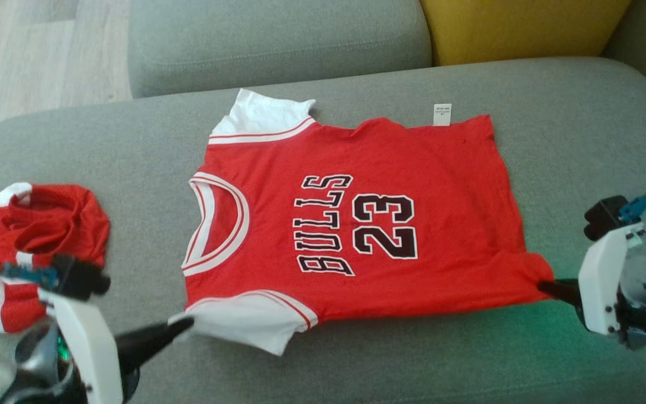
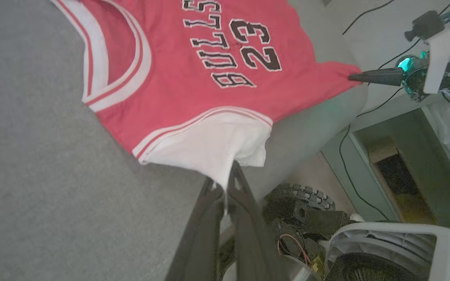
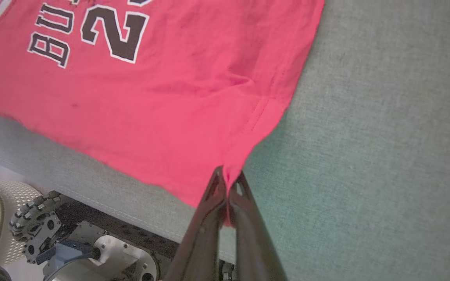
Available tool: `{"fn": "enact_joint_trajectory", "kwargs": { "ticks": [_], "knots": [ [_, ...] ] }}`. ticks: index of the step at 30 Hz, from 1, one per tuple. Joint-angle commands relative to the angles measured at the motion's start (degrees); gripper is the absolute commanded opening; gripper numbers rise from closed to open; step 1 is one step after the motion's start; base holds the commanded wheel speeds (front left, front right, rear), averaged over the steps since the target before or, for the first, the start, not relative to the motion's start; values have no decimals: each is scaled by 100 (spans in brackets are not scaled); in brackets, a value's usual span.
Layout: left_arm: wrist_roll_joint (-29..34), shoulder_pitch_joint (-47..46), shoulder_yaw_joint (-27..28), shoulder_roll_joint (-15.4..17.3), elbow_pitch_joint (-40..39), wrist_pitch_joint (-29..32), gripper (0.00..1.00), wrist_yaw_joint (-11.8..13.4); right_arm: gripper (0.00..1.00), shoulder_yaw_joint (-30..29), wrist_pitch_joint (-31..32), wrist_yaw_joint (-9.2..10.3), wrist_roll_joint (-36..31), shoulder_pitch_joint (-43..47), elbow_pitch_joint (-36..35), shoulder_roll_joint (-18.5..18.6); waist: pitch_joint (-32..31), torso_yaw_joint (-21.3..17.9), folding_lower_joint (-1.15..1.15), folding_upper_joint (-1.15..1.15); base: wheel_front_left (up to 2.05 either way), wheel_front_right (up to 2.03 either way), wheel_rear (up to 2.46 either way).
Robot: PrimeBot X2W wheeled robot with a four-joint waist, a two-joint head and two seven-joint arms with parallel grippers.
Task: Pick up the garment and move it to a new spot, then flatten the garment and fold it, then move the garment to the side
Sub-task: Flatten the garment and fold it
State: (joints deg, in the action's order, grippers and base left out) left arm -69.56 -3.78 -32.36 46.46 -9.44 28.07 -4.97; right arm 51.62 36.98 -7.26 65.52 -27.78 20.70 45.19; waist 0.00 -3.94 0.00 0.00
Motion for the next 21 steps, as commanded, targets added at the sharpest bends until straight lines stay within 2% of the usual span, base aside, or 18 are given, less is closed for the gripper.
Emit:
{"fn": "enact_joint_trajectory", "kwargs": {
  "ticks": [1,10,21],
  "knots": [
    [24,-521,398,155,-162,-62,0,14,0,-128,-45,-23,-69,-212,-81,63,54,-7,0,0,0,0,0],
    [115,-1452,470,-153,123,67,0,29,0,-498,-177,-23,-484,-603,103,-326,469,-54,0,0,0,0,0],
    [646,-2740,386,-809,1202,-78,0,211,0,-727,-501,-23,-937,-1056,596,-800,914,-220,0,0,0,0,0]
  ]
}}
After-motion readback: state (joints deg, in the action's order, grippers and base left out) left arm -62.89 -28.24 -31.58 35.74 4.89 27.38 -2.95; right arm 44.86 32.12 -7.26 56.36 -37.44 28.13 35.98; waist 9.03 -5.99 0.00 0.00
